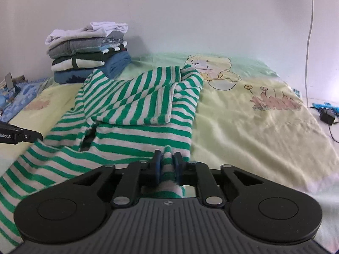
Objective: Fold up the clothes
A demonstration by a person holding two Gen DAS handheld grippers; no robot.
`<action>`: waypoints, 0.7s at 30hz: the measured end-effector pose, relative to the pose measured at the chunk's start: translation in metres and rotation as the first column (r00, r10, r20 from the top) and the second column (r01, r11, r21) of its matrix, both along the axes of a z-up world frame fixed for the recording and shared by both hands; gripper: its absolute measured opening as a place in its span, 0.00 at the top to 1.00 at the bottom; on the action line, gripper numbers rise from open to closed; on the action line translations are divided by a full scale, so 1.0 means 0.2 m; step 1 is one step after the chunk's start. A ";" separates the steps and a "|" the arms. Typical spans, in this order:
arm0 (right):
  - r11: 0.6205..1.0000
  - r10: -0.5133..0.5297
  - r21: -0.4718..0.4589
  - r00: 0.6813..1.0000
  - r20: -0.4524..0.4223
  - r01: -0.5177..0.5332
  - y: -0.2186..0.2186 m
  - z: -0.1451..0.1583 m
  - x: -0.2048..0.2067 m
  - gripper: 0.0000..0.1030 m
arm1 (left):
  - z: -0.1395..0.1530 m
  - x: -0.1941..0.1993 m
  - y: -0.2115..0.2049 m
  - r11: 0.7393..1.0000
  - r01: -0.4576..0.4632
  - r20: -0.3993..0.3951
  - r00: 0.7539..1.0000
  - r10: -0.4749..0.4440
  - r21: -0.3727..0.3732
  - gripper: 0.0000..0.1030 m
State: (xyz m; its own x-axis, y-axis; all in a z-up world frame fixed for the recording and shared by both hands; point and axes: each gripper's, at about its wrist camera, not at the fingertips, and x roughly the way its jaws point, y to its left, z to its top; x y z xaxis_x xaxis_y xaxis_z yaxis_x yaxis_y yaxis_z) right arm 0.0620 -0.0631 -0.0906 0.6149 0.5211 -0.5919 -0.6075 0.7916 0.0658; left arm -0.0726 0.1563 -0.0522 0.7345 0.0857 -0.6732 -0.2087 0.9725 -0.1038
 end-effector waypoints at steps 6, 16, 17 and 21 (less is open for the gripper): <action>0.994 0.099 0.055 0.995 0.011 -0.099 -0.09 0.16 -0.13 0.79 | 0.03 -0.02 -0.04 0.997 0.045 0.000 0.999 -0.045 -0.058 0.91; 0.987 0.157 -0.037 0.987 -0.021 -0.157 -0.05 0.10 -0.26 0.78 | -0.20 0.06 -0.19 0.993 0.098 -0.061 0.994 -0.094 0.062 0.52; 0.989 0.145 -0.019 0.989 -0.023 -0.146 -0.06 0.10 -0.26 0.78 | -0.20 0.07 -0.19 0.993 0.101 -0.066 0.993 -0.097 0.065 0.52; 0.992 0.124 0.024 0.992 -0.010 -0.123 -0.05 0.13 -0.23 0.78 | -0.21 0.07 -0.18 0.989 0.110 -0.066 0.992 -0.104 0.102 0.47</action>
